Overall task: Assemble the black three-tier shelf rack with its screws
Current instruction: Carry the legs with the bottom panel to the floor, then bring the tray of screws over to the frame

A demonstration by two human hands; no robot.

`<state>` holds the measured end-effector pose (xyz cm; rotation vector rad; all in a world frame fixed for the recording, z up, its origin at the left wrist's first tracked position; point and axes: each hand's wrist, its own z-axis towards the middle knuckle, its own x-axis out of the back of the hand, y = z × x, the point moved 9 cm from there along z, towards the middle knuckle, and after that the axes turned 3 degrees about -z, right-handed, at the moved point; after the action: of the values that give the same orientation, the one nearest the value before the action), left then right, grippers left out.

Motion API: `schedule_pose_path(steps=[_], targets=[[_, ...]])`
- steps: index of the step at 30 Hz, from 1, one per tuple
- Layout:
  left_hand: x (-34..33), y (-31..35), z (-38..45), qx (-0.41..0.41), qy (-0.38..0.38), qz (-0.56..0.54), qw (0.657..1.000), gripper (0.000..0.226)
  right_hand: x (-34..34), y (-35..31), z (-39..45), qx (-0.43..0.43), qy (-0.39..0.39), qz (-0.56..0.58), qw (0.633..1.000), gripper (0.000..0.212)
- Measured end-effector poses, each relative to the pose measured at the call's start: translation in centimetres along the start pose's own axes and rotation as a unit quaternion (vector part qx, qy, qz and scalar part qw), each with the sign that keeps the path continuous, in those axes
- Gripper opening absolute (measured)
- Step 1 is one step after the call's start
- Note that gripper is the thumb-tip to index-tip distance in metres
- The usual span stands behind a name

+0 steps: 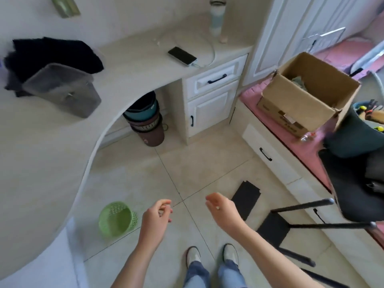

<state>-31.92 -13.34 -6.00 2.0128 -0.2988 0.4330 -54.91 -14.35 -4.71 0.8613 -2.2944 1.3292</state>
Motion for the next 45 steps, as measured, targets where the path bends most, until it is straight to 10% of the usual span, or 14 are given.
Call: schedule_pose_path(steps=[9, 30, 45], targets=[[13.2, 0.4, 5.0, 0.021, 0.163, -0.093, 0.982, 0.026, -4.6, -14.6, 7.3, 0.101, -0.069, -0.044, 0.991, 0.021], [27.9, 8.8, 21.9, 0.057, 0.277, -0.095, 0.955, 0.022, -6.7, -37.5, 26.6, 0.141, -0.179, -0.047, 0.972, 0.017], [43.6, 13.7, 36.0, -0.054, 0.315, 0.098, 0.942, 0.028, -13.1, -43.8, 35.2, -0.176, -0.192, 0.321, 0.910, 0.022]])
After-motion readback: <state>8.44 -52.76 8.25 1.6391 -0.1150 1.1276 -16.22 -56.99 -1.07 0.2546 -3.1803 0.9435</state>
